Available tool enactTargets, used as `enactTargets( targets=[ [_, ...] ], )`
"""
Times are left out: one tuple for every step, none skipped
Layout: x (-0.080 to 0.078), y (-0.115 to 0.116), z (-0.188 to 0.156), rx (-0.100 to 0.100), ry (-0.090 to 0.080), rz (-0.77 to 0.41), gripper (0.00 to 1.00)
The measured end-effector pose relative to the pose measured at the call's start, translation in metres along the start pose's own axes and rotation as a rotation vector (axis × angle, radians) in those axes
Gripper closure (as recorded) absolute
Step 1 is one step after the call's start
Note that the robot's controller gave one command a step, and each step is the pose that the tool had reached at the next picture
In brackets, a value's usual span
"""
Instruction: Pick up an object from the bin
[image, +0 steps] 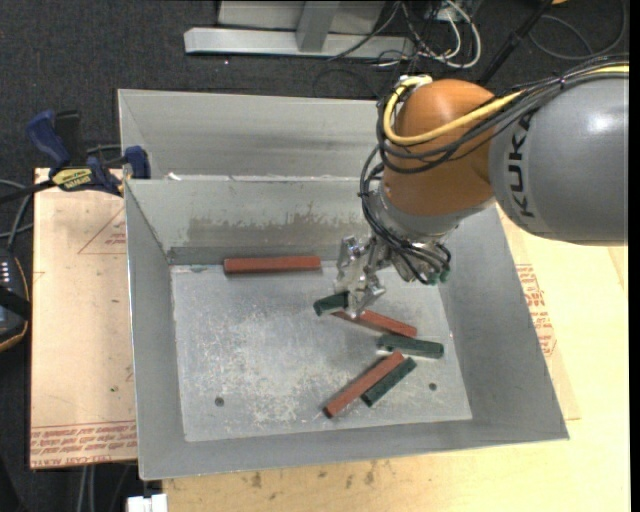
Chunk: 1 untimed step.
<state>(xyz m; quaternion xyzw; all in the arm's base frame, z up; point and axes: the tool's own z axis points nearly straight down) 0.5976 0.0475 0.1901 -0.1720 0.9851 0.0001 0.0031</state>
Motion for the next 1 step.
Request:
enactTargets(
  targets=[
    [0.0300,0.0022,-0.0540,-0.002,0.002,-0.214,1.00]
  ],
)
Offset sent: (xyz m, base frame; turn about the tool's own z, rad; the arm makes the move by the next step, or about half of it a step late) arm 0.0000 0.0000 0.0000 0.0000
